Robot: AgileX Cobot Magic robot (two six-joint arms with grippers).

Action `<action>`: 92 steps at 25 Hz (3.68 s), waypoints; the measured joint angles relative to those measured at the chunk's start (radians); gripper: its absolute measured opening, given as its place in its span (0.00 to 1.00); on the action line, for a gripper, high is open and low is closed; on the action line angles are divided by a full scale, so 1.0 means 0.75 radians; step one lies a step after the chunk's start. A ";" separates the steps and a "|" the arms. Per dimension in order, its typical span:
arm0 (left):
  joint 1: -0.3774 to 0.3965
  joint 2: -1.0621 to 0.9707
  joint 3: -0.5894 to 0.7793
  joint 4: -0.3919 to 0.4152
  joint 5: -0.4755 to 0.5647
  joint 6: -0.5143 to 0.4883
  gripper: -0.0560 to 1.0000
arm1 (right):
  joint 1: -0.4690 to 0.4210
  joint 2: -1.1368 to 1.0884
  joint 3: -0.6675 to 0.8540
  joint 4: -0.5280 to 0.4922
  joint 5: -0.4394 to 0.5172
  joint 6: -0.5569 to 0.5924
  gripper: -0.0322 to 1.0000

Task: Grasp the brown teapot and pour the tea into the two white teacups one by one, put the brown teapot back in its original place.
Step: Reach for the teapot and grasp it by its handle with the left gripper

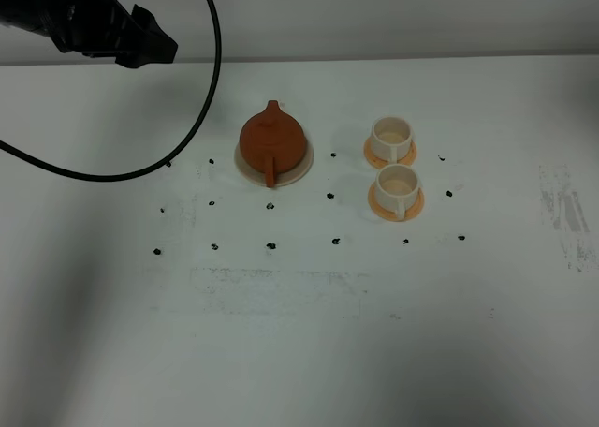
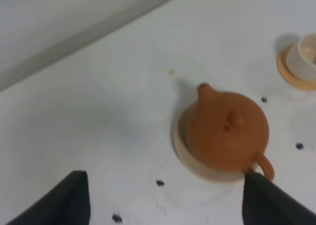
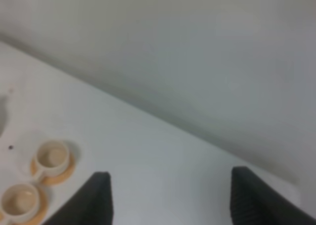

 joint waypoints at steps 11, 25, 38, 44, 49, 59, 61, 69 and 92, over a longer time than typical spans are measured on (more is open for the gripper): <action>-0.158 -0.166 0.006 0.374 0.146 -0.393 0.68 | 0.070 -0.598 0.353 -0.073 -0.294 0.028 0.54; -0.482 -0.172 0.006 0.564 0.276 -0.820 0.54 | 0.186 -1.015 0.419 -0.329 0.126 0.447 0.53; -0.583 -0.067 0.006 0.656 0.158 -1.056 0.54 | 0.186 -1.298 0.596 -0.287 0.272 0.509 0.52; -0.583 -0.016 0.006 0.660 0.105 -1.039 0.54 | 0.186 -1.418 0.847 -0.283 0.276 0.540 0.52; -0.583 0.025 0.006 0.664 0.074 -1.038 0.54 | 0.186 -1.444 1.044 -0.276 0.244 0.610 0.52; -0.583 0.120 0.006 0.680 0.059 -1.032 0.54 | 0.186 -1.450 1.326 -0.207 0.204 0.608 0.51; -0.583 0.126 0.006 0.686 0.056 -1.030 0.54 | 0.186 -1.450 1.361 -0.205 0.215 0.590 0.51; -0.583 0.127 0.006 0.690 0.050 -1.030 0.54 | 0.186 -1.569 1.370 -0.212 0.215 0.588 0.51; -0.583 0.127 0.006 0.721 0.047 -1.026 0.54 | 0.076 -1.624 1.371 -0.142 0.213 0.594 0.51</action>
